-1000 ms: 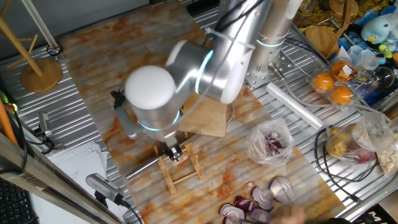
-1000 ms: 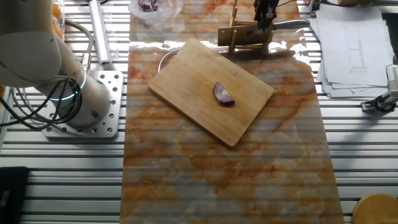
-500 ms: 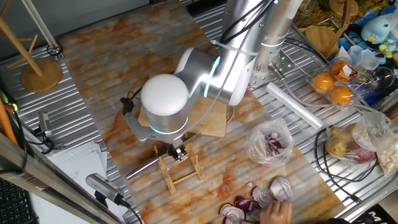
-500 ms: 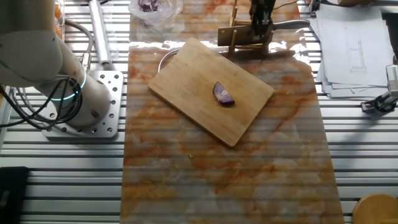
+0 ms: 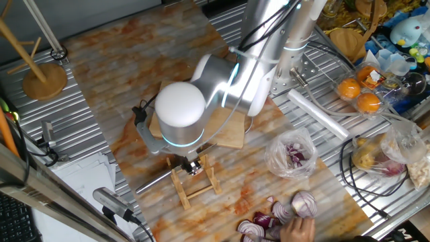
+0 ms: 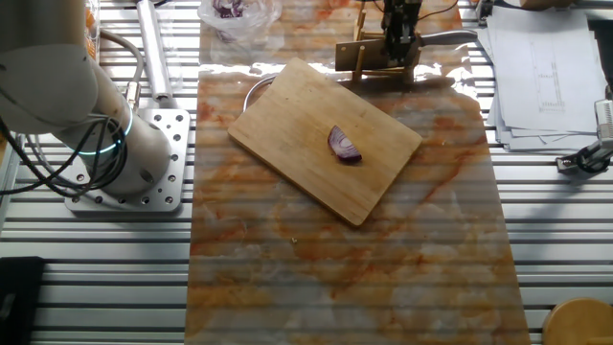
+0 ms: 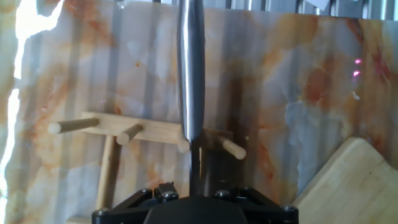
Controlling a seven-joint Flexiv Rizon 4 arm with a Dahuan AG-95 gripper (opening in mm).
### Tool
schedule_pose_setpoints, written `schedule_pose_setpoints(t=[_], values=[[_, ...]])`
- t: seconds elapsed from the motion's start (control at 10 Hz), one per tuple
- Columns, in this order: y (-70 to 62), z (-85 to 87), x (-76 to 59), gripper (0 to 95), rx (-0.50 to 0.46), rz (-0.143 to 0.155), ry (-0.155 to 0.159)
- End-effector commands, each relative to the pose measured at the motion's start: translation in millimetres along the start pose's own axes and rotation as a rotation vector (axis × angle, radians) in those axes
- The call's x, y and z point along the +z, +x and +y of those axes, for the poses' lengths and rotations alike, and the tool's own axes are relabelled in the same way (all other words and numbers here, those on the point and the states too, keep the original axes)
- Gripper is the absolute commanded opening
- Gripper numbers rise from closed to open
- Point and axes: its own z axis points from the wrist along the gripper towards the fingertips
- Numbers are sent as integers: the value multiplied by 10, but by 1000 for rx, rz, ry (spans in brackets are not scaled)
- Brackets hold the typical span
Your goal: Chop the onions
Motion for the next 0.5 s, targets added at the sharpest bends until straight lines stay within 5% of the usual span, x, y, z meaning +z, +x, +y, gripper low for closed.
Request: schedule_pose_setpoints(t=[0.1, 0.5], values=[[-8, -17, -7, 190, -3, -2, 0], [-23, -8, 43, 190, -3, -9, 3]])
